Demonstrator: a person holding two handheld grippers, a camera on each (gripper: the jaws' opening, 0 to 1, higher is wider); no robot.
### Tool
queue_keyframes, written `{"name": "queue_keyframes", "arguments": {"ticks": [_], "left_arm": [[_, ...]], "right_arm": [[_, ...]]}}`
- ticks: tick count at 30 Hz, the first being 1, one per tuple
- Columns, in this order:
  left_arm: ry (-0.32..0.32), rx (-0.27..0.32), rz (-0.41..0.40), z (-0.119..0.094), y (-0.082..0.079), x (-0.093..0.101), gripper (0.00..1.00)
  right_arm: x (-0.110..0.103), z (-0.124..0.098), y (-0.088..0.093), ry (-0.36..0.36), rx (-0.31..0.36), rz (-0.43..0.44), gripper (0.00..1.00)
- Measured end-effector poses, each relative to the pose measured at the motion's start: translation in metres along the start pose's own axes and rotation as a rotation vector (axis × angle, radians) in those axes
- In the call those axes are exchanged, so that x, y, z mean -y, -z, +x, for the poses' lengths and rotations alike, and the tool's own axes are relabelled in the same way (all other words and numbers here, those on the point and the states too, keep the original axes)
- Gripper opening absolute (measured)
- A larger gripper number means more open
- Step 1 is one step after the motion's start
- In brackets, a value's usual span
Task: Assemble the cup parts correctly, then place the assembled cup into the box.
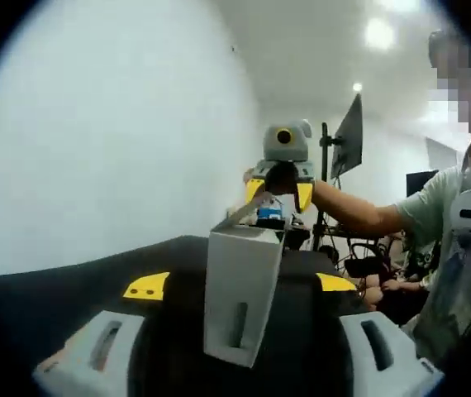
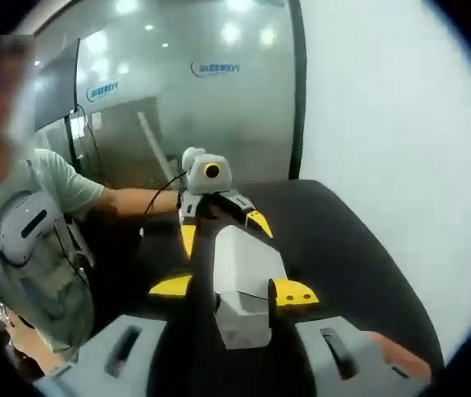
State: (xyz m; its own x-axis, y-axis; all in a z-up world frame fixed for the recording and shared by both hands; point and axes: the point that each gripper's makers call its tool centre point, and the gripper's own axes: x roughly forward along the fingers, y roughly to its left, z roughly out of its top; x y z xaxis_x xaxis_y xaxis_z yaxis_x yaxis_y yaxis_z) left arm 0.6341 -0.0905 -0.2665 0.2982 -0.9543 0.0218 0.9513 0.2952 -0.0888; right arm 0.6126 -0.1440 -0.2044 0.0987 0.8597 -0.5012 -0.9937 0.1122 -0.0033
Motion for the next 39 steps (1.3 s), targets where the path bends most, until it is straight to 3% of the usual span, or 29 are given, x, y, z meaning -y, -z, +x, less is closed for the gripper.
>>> {"name": "queue_keyframes", "arguments": {"ticks": [5, 10, 12, 13, 15, 16, 20, 24, 28, 39], "left_arm": [[0.036, -0.042, 0.038, 0.025, 0.013, 0.004, 0.73], [0.06, -0.015, 0.039, 0.049, 0.016, 0.006, 0.85], [0.052, -0.07, 0.09, 0.055, 0.029, 0.006, 0.73], [0.026, -0.074, 0.109, 0.057, 0.031, 0.001, 0.6], [-0.028, -0.052, 0.13, 0.057, 0.029, -0.008, 0.48], [0.016, -0.043, 0.092, 0.058, 0.028, -0.001, 0.48], [0.005, -0.039, 0.101, 0.056, 0.029, -0.005, 0.48], [0.003, -0.034, 0.091, 0.057, 0.028, -0.006, 0.48], [0.003, -0.034, 0.093, 0.056, 0.028, -0.005, 0.48], [0.006, -0.029, 0.089, 0.055, 0.028, -0.004, 0.48]], "right_arm": [[0.003, -0.003, -0.001, -0.004, -0.035, 0.007, 0.33], [-0.005, 0.0, 0.001, -0.003, -0.056, 0.01, 0.33], [-0.006, 0.001, 0.002, 0.0, -0.063, 0.011, 0.33], [-0.006, 0.001, 0.002, 0.002, -0.064, 0.011, 0.33], [-0.007, 0.001, 0.002, 0.002, -0.07, 0.014, 0.33], [-0.007, 0.001, 0.003, 0.003, -0.076, 0.015, 0.33], [-0.008, 0.0, 0.002, -0.016, -0.118, 0.026, 0.33], [-0.007, 0.0, 0.003, -0.062, -0.212, 0.085, 0.33], [0.002, 0.005, 0.003, -0.013, -0.278, 0.048, 0.24], [0.001, 0.009, 0.005, -0.016, -0.332, 0.055, 0.2]]}}
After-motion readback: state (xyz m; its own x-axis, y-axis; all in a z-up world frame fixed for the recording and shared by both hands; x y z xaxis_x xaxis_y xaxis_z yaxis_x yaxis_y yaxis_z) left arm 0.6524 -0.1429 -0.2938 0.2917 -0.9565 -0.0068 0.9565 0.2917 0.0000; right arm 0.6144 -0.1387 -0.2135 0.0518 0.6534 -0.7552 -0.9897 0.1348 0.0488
